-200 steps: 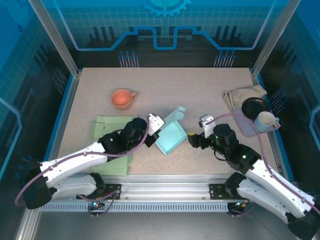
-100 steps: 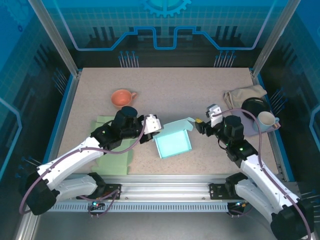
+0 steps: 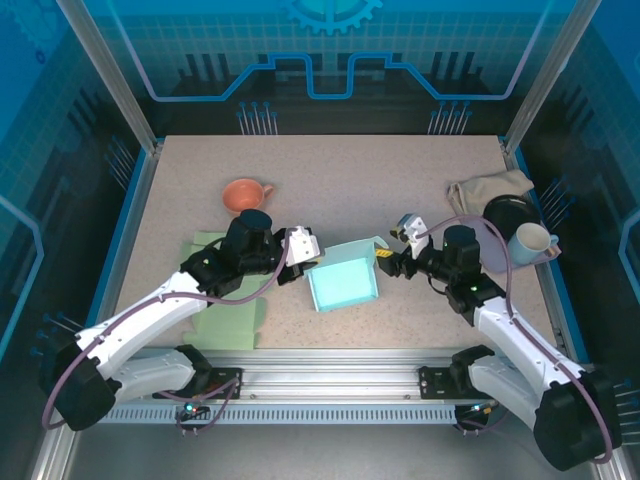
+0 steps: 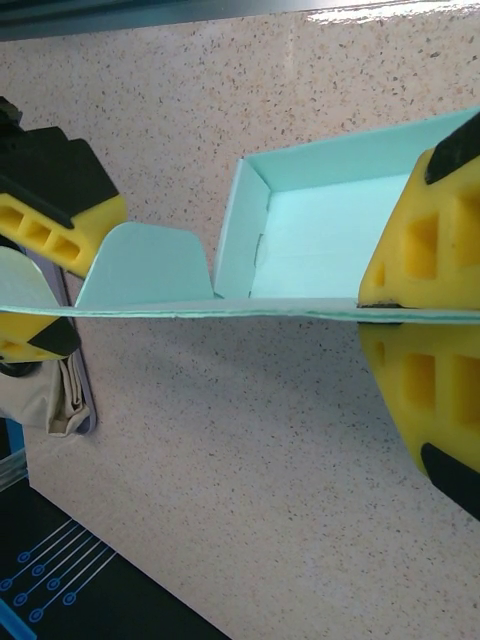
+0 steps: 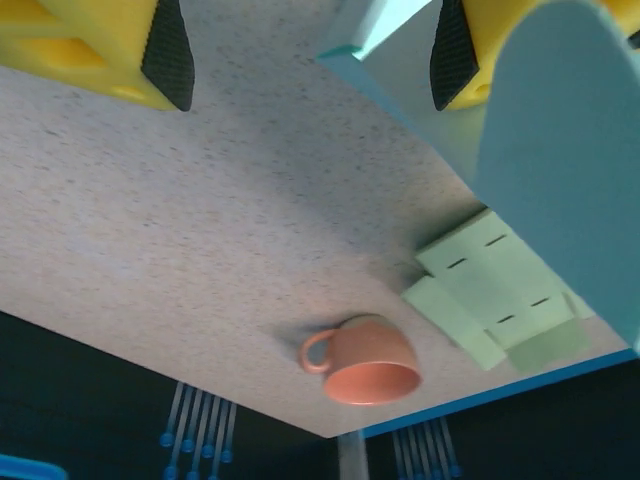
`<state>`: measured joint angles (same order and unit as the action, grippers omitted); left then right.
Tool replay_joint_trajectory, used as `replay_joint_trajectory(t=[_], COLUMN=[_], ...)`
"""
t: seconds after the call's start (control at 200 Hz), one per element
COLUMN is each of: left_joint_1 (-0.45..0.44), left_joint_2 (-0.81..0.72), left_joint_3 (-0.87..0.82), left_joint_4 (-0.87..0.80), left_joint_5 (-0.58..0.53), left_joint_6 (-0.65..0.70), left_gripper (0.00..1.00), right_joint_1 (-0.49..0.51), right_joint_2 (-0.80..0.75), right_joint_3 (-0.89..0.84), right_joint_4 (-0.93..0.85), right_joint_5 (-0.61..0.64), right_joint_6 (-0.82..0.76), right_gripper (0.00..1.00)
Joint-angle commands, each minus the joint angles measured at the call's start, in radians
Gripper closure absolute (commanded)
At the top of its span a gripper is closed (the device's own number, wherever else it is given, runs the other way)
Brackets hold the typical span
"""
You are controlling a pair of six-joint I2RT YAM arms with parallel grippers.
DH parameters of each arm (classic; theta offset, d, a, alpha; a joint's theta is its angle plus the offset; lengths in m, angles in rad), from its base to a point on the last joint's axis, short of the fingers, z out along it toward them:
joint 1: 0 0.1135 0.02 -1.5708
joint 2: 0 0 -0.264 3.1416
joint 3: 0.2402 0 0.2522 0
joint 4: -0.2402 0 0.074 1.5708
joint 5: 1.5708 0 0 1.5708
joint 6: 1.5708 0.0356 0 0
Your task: Fold the paper box
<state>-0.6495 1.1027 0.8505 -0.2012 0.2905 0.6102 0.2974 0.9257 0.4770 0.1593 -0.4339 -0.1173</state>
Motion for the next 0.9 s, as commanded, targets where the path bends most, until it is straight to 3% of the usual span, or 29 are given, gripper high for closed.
replay_joint_trajectory(t=[0.0, 0.115, 0.22, 0.36, 0.67, 0.895], left_joint_1=[0.012, 0.011, 0.013, 0.015, 0.019, 0.020], left_joint_2=[-0.012, -0.018, -0.024, -0.039, -0.087, -0.106], left_joint_3=[0.017, 0.012, 0.012, 0.010, 0.012, 0.004], left_joint_4=[0.029, 0.022, 0.007, -0.012, -0.047, -0.078], left_joint_5=[0.060, 0.096, 0.126, 0.174, 0.249, 0.304], left_joint_6=[0.018, 0.018, 0.018, 0.020, 0.022, 0.037], left_gripper=[1.00, 1.00, 1.00, 1.00, 1.00, 1.00], right_joint_1=[0.027, 0.038, 0.039, 0.049, 0.042, 0.029], right_joint_2=[0.016, 0.030, 0.027, 0.012, -0.053, -0.008], right_joint_3=[0.015, 0.025, 0.025, 0.018, -0.014, 0.007], right_joint_4=[0.023, 0.012, 0.013, 0.015, 0.045, 0.020], right_joint_5=[-0.173, -0.238, -0.278, -0.308, -0.267, -0.400], right_joint_6=[-0.057, -0.090, -0.112, -0.143, -0.193, -0.294], right_gripper=[0.36, 0.40, 0.50, 0.53, 0.53, 0.54])
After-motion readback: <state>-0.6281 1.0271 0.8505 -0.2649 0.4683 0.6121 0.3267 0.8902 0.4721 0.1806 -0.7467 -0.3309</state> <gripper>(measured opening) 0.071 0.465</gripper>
